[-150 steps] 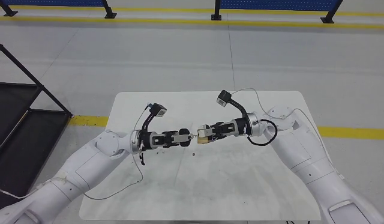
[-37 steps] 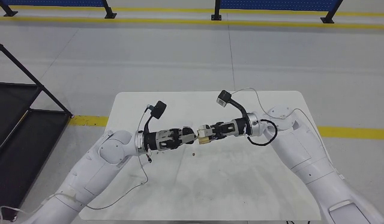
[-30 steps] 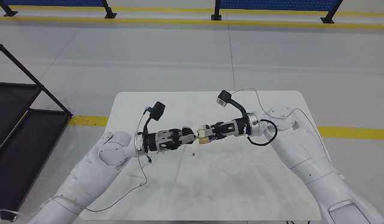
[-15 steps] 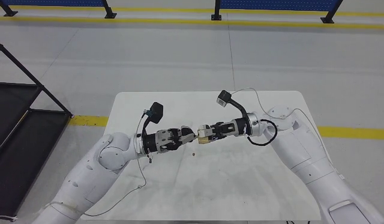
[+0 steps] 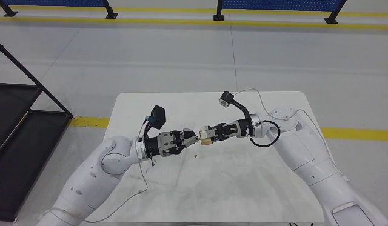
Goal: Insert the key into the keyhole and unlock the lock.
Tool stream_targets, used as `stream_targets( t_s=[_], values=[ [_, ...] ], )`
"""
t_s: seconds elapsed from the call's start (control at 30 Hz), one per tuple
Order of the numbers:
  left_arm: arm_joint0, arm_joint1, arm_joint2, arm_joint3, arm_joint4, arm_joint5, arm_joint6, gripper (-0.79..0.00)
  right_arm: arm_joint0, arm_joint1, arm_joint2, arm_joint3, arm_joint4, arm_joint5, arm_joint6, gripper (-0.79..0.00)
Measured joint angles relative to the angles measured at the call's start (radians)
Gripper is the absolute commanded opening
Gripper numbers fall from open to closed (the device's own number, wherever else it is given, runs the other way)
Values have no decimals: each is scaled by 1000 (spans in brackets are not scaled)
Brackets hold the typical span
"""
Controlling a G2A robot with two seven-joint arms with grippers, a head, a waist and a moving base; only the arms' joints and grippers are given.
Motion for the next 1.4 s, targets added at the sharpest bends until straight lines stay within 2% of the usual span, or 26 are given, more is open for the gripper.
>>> stream_targets(
  t_s=[0.37, 0.73, 1.4],
  values=[
    [48, -9, -22, -46, 207, -2, 138, -785, 0, 0, 0, 0, 0, 0, 0, -785],
    [87, -15, -43, -84, 373, 46, 239, -785, 0, 0, 0, 0, 0, 0, 0, -785],
    [105, -25, -59, -112, 609, 91, 381, -785, 0, 0, 0, 0, 0, 0, 0, -785]
  ],
)
